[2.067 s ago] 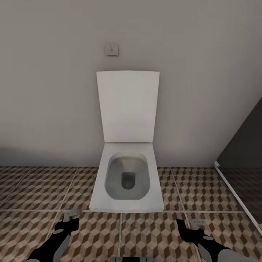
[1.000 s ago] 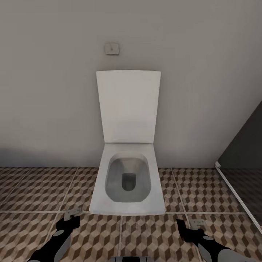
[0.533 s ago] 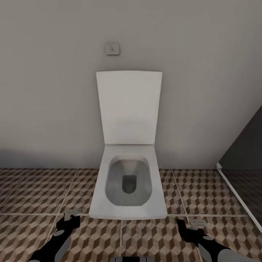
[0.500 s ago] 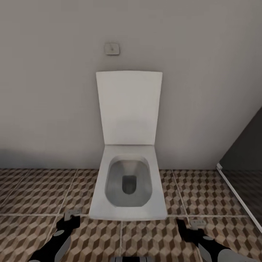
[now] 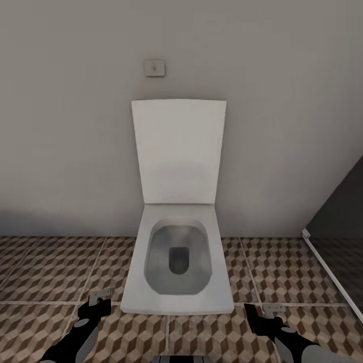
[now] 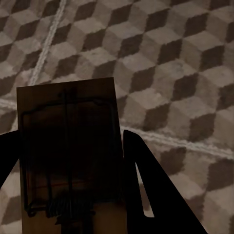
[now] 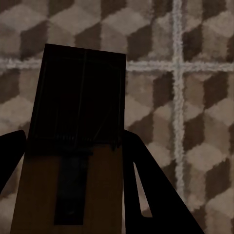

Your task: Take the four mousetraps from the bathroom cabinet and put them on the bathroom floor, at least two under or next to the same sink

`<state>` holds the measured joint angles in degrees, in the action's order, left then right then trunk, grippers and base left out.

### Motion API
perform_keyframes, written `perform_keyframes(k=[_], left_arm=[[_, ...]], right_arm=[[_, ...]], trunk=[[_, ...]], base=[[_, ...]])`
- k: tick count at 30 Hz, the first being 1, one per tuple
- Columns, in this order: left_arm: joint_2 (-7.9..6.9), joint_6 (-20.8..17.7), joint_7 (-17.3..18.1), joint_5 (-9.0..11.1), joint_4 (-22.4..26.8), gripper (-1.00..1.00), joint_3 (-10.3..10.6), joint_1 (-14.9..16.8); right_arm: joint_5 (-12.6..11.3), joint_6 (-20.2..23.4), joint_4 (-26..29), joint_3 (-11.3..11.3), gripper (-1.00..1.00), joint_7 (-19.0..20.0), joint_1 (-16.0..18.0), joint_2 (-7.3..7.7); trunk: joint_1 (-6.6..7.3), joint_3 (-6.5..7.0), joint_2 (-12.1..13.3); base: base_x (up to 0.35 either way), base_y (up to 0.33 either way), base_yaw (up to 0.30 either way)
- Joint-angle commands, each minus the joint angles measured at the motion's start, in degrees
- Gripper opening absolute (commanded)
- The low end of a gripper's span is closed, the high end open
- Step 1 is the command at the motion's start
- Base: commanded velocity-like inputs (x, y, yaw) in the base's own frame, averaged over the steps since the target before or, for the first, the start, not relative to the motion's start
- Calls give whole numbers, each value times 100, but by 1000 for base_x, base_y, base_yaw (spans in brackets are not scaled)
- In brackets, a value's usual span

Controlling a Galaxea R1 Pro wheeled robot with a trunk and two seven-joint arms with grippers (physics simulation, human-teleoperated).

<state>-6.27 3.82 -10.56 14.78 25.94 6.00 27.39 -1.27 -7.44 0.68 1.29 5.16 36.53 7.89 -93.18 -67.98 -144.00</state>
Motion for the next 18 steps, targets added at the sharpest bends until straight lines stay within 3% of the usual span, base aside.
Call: perform_keyframes(k=[1, 18], left_arm=[[-6, 20, -51, 39, -1, -100, 50, 3], [-15, 22, -59, 34, -1, -100, 50, 3]], right_arm=[[-14, -20, -6, 12, -100, 20, 3, 2], [-14, -20, -9, 12, -100, 19, 3, 2]], trunk=[[1, -4, -2], [1, -4, -2]], base=[[1, 0, 0], [0, 42, 0]])
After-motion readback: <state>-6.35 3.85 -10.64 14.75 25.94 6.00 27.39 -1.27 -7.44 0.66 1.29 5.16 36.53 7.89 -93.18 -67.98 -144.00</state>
